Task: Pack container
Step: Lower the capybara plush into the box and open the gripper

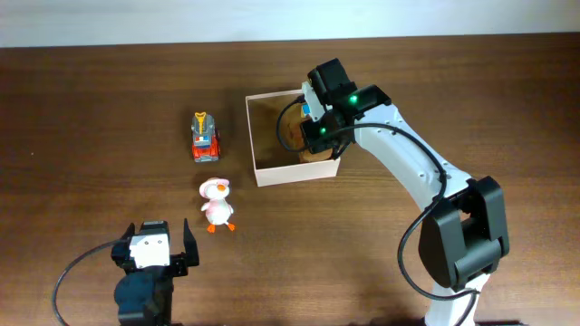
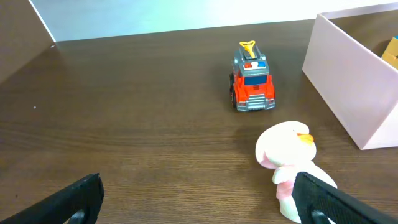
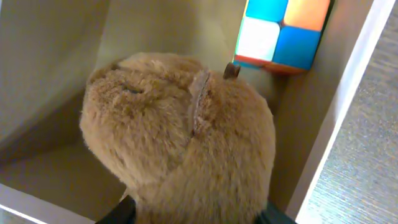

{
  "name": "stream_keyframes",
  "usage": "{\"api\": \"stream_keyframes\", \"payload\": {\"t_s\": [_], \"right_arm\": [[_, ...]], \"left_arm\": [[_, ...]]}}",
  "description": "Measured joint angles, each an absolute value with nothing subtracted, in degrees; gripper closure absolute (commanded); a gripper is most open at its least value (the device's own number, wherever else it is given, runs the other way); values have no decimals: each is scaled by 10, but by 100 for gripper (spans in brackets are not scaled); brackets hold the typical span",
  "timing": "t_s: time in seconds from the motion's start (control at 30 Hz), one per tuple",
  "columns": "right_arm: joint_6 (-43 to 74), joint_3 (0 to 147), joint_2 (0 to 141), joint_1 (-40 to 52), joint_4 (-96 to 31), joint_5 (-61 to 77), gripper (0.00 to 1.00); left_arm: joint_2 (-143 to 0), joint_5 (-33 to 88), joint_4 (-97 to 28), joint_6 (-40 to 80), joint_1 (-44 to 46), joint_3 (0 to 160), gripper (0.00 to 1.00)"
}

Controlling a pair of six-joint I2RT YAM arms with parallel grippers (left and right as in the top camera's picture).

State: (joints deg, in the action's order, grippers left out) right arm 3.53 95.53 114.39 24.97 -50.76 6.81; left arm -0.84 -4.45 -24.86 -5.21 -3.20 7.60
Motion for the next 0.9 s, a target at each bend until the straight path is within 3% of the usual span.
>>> {"api": "stream_keyframes", "payload": {"t_s": [0.13,0.43,0.9], "right_arm": [[34,955,1144,250,-514,68,39],[30,955,1144,250,-518,68,36],[30,955,1144,250,-518,68,20]], "left_arm": [[-8,-44,-249,-52,-32,76,1],[-8,-44,-249,-52,-32,76,1],[-8,-44,-249,-52,-32,76,1]]}}
